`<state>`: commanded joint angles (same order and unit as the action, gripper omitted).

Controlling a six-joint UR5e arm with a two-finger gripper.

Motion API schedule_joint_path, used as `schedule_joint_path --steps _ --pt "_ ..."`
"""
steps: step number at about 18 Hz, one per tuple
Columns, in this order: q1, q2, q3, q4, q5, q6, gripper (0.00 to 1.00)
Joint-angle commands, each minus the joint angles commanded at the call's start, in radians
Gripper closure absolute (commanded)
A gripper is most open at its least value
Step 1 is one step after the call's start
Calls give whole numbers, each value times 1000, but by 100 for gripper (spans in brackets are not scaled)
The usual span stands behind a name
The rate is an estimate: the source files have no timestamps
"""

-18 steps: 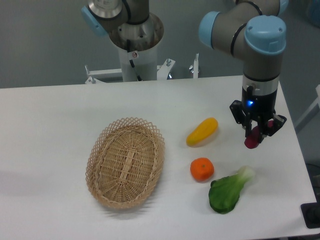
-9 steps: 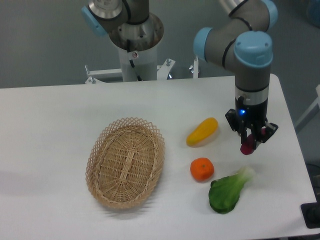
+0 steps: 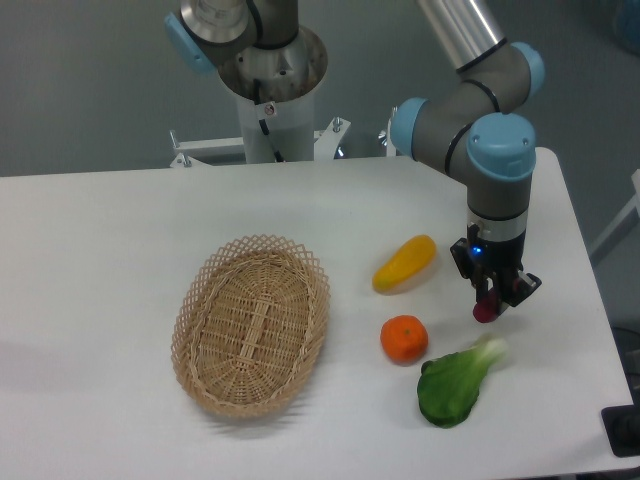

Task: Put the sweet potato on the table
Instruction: 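Lower the held sweet potato toward the table beside the yellow mango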

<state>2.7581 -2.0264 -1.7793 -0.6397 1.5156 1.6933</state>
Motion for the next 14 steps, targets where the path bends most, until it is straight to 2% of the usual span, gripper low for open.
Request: schedule_joint_path --steps 8,10,11,12,14 --pt "8 -3 -51 2 0 31 62" --pt "8 -3 -52 2 0 26 58" --pt "8 -3 -52 2 0 26 53" --pt "6 -3 -52 2 -2 26 43" --pt "6 -3 -51 2 -2 22 5"
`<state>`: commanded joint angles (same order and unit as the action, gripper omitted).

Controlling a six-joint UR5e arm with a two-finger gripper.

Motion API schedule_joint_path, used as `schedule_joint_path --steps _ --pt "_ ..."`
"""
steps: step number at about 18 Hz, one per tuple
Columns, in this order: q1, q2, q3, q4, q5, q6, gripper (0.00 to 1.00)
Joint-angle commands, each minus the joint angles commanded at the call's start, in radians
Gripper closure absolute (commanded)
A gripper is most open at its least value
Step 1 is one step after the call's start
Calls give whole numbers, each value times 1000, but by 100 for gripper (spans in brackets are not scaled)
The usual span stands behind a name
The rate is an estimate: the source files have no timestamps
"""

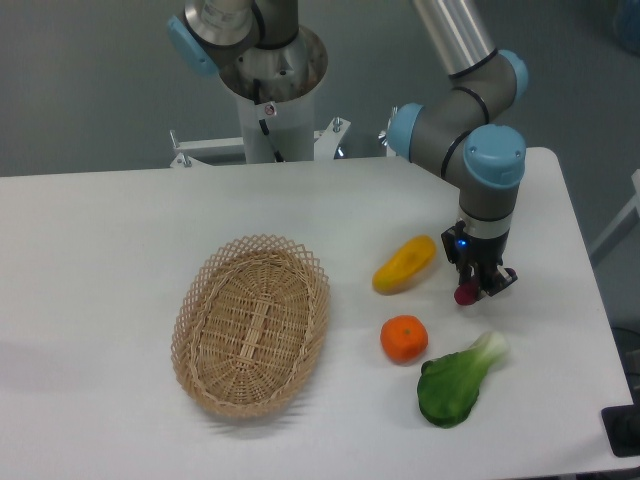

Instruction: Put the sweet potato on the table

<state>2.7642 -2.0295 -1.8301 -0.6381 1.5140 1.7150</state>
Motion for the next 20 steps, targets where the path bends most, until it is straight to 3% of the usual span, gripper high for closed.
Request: schedule_joint_path --steps 1,5,7,10,15,20 --pt "0 0 3 0 0 -3 0" --pt "2 24 15 -3 0 -38 0" --pt "0 64 38 -6 2 -122 0" --pt "0 93 113 -9 2 -222 0" --pt "0 117 228 -29 -6 -218 0" --pt "32 143 293 -167 0 -203 0"
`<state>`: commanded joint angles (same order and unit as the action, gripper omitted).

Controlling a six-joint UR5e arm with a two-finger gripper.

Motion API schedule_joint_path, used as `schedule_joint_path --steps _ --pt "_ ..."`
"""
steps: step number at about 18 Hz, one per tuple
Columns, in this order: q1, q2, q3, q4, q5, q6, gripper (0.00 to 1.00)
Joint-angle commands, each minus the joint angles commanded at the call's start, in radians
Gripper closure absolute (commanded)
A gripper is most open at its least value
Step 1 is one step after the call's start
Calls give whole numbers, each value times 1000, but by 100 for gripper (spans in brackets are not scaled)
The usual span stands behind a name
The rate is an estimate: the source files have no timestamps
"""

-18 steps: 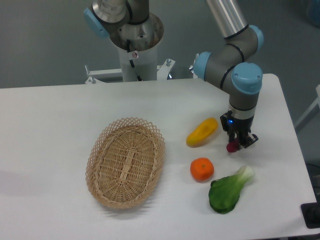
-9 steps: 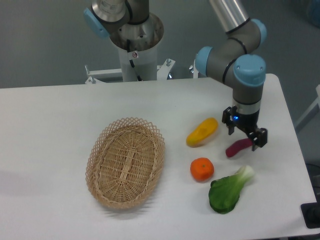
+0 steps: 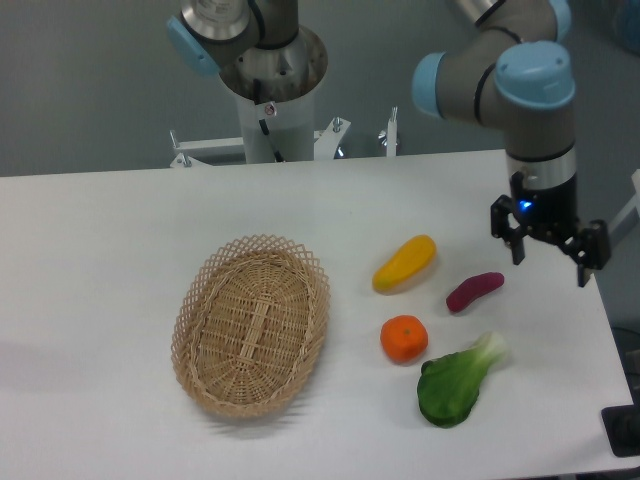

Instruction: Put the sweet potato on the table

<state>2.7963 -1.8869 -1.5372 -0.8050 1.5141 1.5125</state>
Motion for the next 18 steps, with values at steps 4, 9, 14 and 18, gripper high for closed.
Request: schedule_joint_path --steps 4,9,14,18 --pt "49 29 38 -163 -2 182 0" --pt "120 54 5 -215 -12 400 0" --pt "129 66 -23 -206 -18 411 0" --pt "126 69 -23 -204 -18 407 0"
